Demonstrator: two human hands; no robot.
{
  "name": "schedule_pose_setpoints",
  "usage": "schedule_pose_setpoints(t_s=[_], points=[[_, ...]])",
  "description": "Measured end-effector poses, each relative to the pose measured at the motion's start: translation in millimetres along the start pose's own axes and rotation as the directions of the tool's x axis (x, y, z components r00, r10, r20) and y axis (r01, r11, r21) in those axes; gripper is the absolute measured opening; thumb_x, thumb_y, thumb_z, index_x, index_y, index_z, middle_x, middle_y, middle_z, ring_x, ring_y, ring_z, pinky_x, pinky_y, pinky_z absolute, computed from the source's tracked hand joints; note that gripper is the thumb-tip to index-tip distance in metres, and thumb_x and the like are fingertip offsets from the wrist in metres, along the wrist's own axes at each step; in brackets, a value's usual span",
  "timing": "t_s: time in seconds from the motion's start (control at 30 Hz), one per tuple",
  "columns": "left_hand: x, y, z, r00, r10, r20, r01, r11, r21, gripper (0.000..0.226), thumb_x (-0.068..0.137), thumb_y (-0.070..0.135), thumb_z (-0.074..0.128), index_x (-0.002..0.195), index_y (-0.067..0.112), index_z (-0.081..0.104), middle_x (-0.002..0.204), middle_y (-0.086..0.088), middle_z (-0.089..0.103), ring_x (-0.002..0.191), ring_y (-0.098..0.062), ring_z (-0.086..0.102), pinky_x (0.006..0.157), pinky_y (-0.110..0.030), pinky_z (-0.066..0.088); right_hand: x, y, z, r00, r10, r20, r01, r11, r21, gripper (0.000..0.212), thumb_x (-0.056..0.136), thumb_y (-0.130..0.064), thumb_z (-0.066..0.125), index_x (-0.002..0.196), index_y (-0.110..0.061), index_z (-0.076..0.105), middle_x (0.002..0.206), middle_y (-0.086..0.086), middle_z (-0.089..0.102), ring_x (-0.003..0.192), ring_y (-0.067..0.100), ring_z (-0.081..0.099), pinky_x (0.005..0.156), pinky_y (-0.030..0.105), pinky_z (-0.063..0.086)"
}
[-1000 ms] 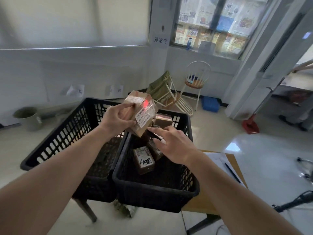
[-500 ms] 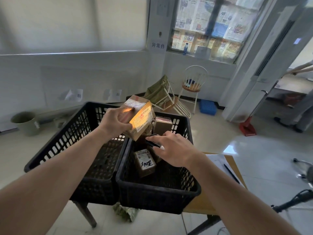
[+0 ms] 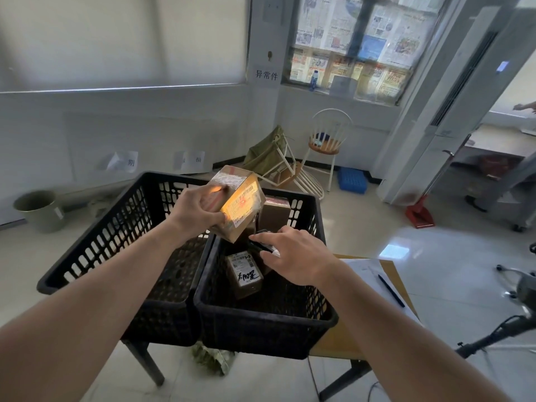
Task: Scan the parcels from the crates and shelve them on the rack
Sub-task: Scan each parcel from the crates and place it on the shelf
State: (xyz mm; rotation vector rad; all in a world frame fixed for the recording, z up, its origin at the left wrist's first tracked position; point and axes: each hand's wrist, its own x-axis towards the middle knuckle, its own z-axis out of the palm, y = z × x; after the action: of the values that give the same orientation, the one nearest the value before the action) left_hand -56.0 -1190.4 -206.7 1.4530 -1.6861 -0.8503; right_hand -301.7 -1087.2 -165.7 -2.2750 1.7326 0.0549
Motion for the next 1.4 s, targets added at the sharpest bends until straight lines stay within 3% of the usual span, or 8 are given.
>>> schedule_pose_setpoints(t_s=[0.1,0.2,0.33,0.43,0.63,0.93,1.27,1.4], points=[[-3,3,6,1.0,-0.013,0.004,0.013,1.0,-0.01,0.082,0.079,0.015,0.09,0.15,0.033,0.053,0.128,-0.001,0.057,0.116,-0.02,0.058,0.081,-0.023,0.051,-4,8,0,1.0,-0.004,0.003,0.004,1.0,0.009,0.05,0.109,-0.057,0.042,0.158,-0.059,0.031,0.138,0.003,0.054,0.121,0.026,0.056,0.101,0.048,0.053],[-7,9,14,0.999,-0.029,0.018,0.029,1.0,-0.006,0.082,0.08,0.015,0.089,0.15,0.035,0.052,0.123,0.002,0.056,0.113,-0.019,0.058,0.09,-0.036,0.058,-9,19,0,1.0,-0.019,-0.004,0.019,1.0,0.019,0.051,0.109,-0.058,0.043,0.158,-0.058,0.032,0.136,0.003,0.055,0.121,0.026,0.056,0.099,0.047,0.054],[-14,21,31,0.999,-0.029,0.015,0.03,0.999,-0.025,0.079,0.078,0.014,0.089,0.144,0.041,0.057,0.12,0.008,0.056,0.109,-0.015,0.06,0.085,-0.031,0.056,-20,38,-1,0.999,-0.048,-0.017,0.048,0.998,0.027,0.051,0.109,-0.056,0.043,0.159,-0.057,0.033,0.136,0.004,0.056,0.122,0.028,0.057,0.101,0.048,0.053],[-21,32,46,0.999,-0.037,-0.012,0.036,0.998,-0.05,0.074,0.074,0.012,0.09,0.133,0.049,0.064,0.126,0.004,0.057,0.114,-0.017,0.06,0.095,-0.037,0.057,-29,55,-4,0.997,-0.072,-0.013,0.072,0.997,0.015,0.05,0.109,-0.056,0.043,0.159,-0.057,0.033,0.133,0.004,0.056,0.121,0.029,0.057,0.1,0.049,0.054],[-48,56,71,0.998,-0.05,-0.049,0.047,0.997,-0.069,0.075,0.075,0.008,0.088,0.135,0.045,0.064,0.128,0.004,0.056,0.118,-0.018,0.059,0.103,-0.043,0.054,-46,86,-9,0.986,-0.166,-0.033,0.167,0.985,0.035,0.05,0.11,-0.055,0.044,0.159,-0.055,0.034,0.131,0.004,0.058,0.119,0.027,0.058,0.097,0.048,0.055],[-109,83,78,0.977,-0.089,-0.195,0.066,0.99,-0.124,0.074,0.077,0.001,0.084,0.127,0.051,0.064,0.126,0.002,0.064,0.112,-0.014,0.066,0.081,-0.021,0.055,-68,96,-8,0.942,-0.328,-0.069,0.333,0.94,0.08,0.05,0.109,-0.057,0.043,0.158,-0.056,0.035,0.132,0.004,0.058,0.115,0.029,0.06,0.096,0.048,0.055],[-168,93,55,0.94,-0.139,-0.311,0.125,0.99,-0.063,0.075,0.078,0.002,0.084,0.138,0.041,0.062,0.123,-0.001,0.063,0.111,-0.017,0.064,0.094,-0.038,0.058,-93,70,-6,0.892,-0.452,-0.009,0.452,0.892,0.017,0.051,0.109,-0.054,0.044,0.159,-0.056,0.035,0.139,0.005,0.056,0.12,0.029,0.059,0.098,0.048,0.055],[-176,88,47,0.941,-0.15,-0.305,0.138,0.989,-0.06,0.079,0.078,0.004,0.086,0.143,0.039,0.058,0.119,0.002,0.064,0.108,-0.015,0.065,0.085,-0.032,0.06,-99,57,-3,0.888,-0.459,-0.012,0.459,0.888,0.0,0.05,0.109,-0.055,0.045,0.158,-0.056,0.035,0.141,0.005,0.055,0.122,0.03,0.059,0.099,0.049,0.054]])
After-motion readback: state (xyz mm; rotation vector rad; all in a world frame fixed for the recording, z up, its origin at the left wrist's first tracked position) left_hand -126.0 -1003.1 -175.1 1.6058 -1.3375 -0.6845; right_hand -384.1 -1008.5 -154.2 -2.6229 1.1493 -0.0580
